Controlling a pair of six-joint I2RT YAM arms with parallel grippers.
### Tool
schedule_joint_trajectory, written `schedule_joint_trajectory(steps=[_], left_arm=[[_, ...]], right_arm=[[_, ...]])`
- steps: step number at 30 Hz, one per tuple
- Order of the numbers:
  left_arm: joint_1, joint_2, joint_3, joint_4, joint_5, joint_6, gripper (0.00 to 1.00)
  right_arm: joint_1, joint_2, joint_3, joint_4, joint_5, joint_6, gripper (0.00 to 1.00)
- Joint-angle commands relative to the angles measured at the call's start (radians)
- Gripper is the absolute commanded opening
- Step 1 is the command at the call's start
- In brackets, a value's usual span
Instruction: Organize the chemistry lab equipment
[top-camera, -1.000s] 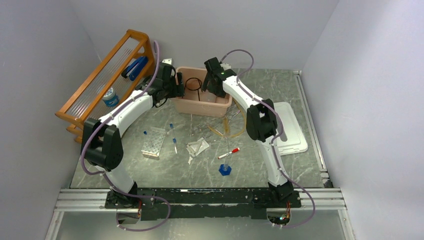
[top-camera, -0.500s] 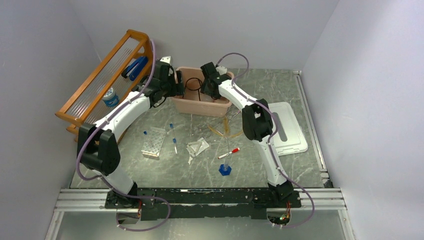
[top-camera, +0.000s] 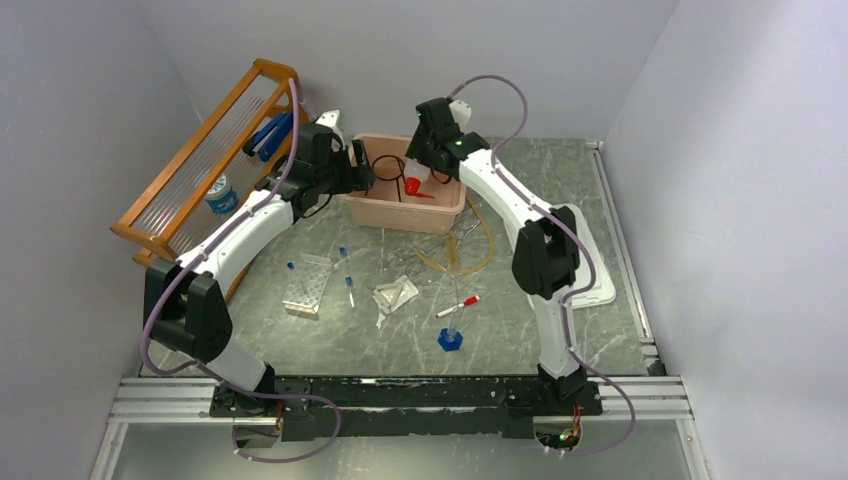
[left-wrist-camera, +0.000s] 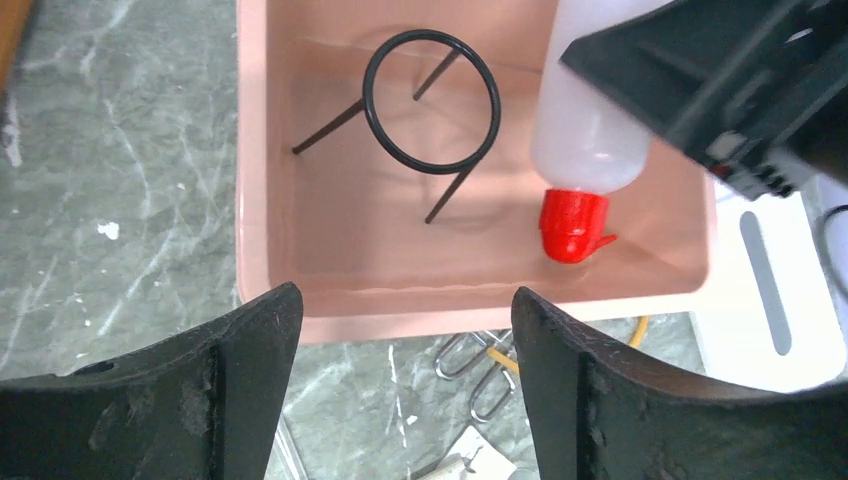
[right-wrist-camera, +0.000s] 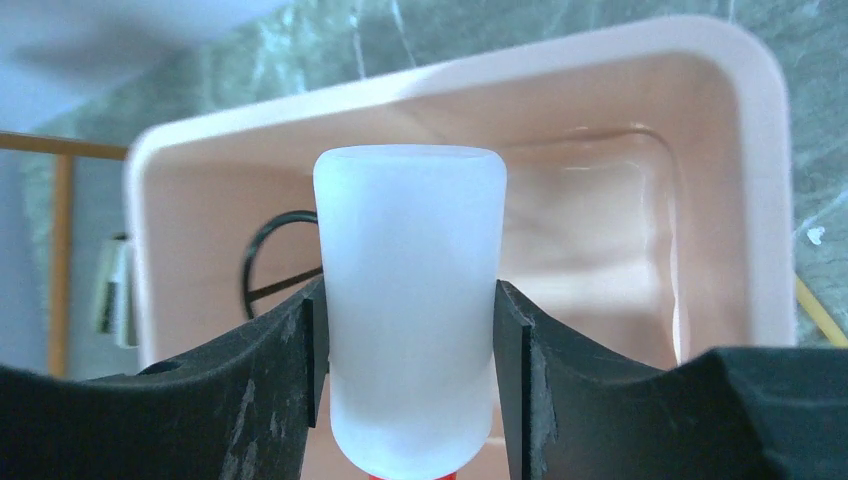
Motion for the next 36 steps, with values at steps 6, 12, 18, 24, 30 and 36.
schedule_joint_trajectory(steps=[6,12,18,24,30,36], left_arm=[[0.001,-0.070,-0.067,0.138,0.180,-0.126,0.86],[-0.038,-0.052,-0.107,0.281,0.251,-0.256,0.88],[-0.113,-0.007,-0.097,0.363,0.190,-0.264,0.89],[-0.133,0.026,-0.107,0.426,0.095,-0.249,0.73],[-0.151,0.043,-0.089,0.435,0.053,-0.213,0.56],[-0.156,0.060,-0.057,0.436,0.028,-0.177,0.42]], right_arm=[[-0.063,-0.154,-0.124,0.112,-0.185,0.149,0.43],[-0.115,-0.229,-0.271,0.230,-0.383,0.398,0.43],[-0.122,-0.271,-0.367,0.374,-0.486,0.541,0.43],[-0.132,-0.284,-0.425,0.460,-0.550,0.661,0.43],[-0.137,-0.292,-0.476,0.503,-0.582,0.731,0.42],[-0.136,-0.293,-0.498,0.511,-0.596,0.747,0.42]])
